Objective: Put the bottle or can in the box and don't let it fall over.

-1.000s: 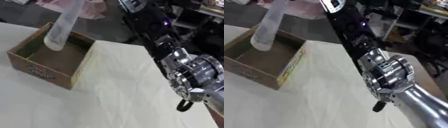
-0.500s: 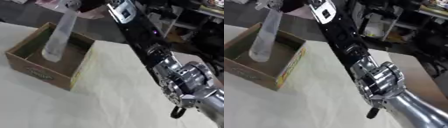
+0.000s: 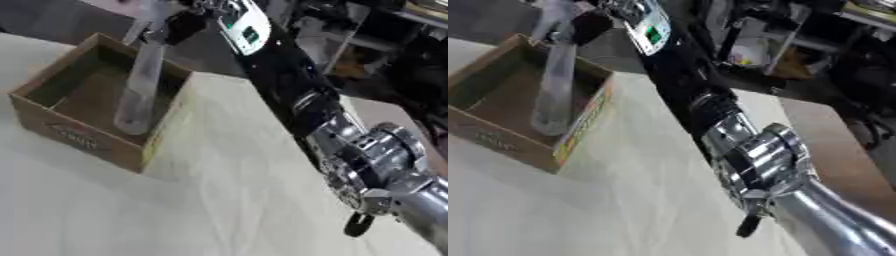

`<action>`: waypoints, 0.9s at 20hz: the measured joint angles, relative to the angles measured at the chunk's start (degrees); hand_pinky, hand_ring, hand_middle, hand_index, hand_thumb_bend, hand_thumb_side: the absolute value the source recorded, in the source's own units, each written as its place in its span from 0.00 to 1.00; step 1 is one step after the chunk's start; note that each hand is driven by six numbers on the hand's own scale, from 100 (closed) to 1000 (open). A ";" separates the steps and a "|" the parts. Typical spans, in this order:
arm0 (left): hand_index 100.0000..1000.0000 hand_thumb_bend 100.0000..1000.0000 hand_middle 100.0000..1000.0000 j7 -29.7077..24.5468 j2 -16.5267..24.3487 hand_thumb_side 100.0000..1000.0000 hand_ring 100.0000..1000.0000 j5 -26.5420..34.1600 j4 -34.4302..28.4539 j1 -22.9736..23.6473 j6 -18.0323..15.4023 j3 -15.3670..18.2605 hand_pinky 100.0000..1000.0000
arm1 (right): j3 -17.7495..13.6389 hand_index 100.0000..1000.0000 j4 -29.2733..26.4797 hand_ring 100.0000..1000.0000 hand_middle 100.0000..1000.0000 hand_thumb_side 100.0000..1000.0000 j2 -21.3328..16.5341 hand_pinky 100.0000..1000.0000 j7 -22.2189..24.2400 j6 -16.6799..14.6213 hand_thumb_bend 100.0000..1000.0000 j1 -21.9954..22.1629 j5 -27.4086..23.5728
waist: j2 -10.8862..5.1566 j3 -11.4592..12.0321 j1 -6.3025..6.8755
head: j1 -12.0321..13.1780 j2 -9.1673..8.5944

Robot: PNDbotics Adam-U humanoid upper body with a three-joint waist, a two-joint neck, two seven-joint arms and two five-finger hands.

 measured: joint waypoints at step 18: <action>0.87 0.06 0.58 0.16 -0.03 0.76 0.61 -0.57 0.00 0.10 -0.16 0.03 0.55 | 0.00 0.95 0.89 1.00 0.96 0.24 -0.28 0.82 2.63 0.02 0.34 1.26 1.87 | 0.28 -1.47 0.39 | 1.10 1.36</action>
